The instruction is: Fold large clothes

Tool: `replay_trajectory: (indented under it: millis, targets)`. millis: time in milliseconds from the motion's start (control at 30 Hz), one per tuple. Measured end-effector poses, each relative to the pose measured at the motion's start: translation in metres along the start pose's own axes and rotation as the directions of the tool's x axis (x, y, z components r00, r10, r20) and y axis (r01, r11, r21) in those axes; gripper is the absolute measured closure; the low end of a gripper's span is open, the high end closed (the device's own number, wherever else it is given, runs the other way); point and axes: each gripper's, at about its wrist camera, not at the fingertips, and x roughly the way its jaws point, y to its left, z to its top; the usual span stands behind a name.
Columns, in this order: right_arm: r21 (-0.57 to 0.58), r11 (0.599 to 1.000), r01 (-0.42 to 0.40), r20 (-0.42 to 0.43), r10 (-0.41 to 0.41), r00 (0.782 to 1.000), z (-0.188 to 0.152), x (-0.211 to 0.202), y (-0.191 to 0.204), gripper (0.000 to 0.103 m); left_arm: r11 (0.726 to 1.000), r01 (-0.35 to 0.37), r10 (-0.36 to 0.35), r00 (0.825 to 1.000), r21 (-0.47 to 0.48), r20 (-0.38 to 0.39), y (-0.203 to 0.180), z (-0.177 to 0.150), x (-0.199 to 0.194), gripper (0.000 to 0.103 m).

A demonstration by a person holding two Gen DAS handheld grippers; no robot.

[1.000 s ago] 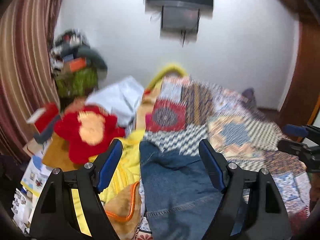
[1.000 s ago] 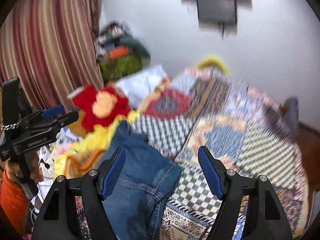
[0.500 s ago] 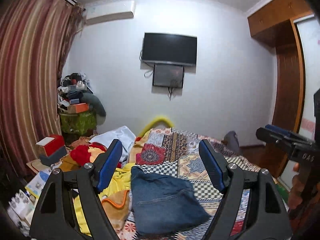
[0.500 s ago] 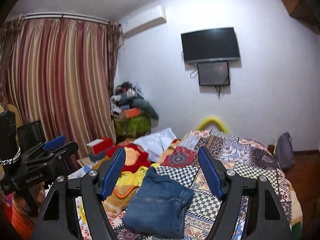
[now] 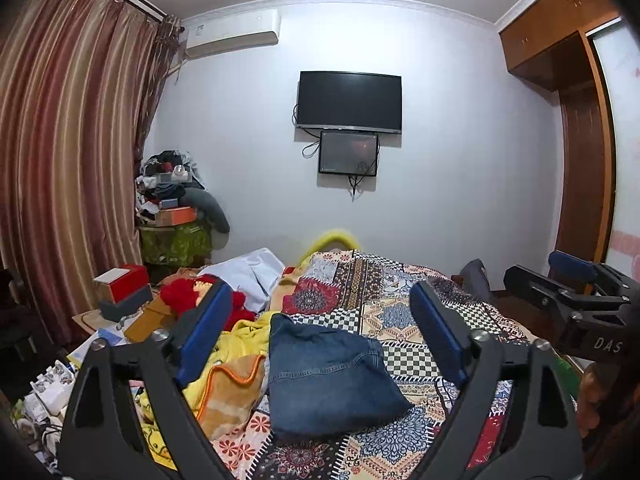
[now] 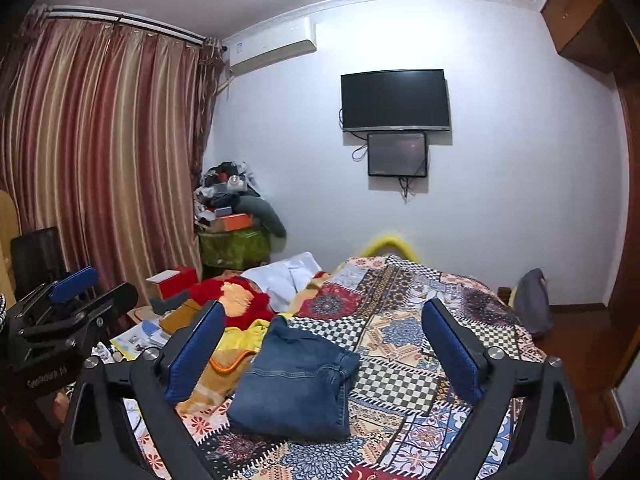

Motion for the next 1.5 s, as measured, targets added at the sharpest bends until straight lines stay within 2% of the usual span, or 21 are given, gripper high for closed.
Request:
replay_trajectory:
  millis: [233, 1500]
  targets:
    - [-0.023, 0.999, 0.042, -0.035, -0.043, 0.998, -0.007, 0.006, 0.001, 0.000, 1.000, 0.003, -0.003, 1.000, 0.001, 0.000, -0.002, -0.004, -0.004, 0.004]
    - [0.020, 1.000, 0.023, -0.065, -0.022, 0.998, -0.010, 0.014, -0.007, 0.000, 1.000, 0.011, -0.012, 0.999, -0.024, -0.040, 0.001, -0.007, 0.006, 0.002]
